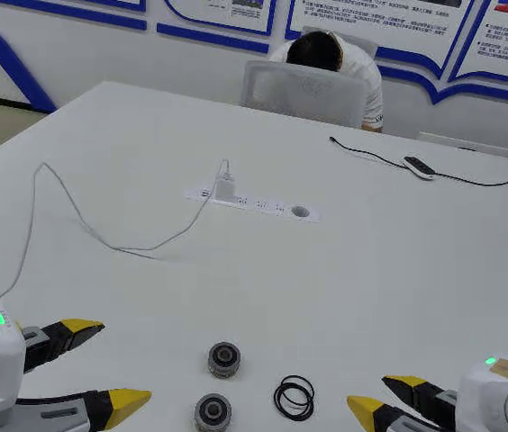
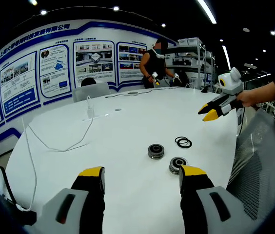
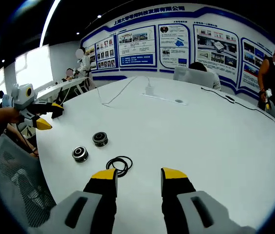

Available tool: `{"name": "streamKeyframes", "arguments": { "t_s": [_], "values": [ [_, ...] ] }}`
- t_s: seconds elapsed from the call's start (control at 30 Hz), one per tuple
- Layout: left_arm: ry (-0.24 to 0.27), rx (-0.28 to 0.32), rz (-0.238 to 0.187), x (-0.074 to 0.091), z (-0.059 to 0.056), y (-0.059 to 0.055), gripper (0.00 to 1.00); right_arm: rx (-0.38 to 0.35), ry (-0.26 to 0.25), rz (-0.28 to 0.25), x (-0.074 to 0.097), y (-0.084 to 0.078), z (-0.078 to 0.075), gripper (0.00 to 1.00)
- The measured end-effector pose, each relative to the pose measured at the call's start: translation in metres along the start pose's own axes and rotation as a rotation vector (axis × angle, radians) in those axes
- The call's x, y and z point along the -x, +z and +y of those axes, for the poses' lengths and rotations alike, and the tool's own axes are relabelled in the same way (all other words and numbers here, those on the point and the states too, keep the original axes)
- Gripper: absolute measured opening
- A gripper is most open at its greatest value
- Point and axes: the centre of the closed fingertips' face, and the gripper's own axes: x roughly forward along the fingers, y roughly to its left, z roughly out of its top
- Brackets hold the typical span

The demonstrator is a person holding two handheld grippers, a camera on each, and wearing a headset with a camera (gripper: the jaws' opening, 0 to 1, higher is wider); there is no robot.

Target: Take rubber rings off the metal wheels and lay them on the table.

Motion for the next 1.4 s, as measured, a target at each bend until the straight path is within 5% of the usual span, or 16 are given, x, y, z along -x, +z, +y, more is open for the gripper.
{"name": "streamKeyframes", "arguments": {
  "t_s": [0.1,0.27,0.67,1.4],
  "values": [
    [0.03,0.046,-0.012,0.004,0.006,0.001,0.68,-0.036,0.001,-0.04,0.006,0.005,0.001,0.41],
    [0.081,0.038,-0.049,0.007,0.014,0.006,0.74,-0.126,-0.052,-0.128,0.01,0.017,-0.007,0.47],
    [0.131,0.046,-0.039,0.01,0.026,-0.003,0.83,-0.055,-0.001,-0.082,-0.001,0.0,0.009,0.63],
    [0.129,0.042,-0.063,0.0,0.015,0.007,0.88,-0.098,-0.07,-0.116,0.001,0.001,-0.014,0.75]
  ]
}}
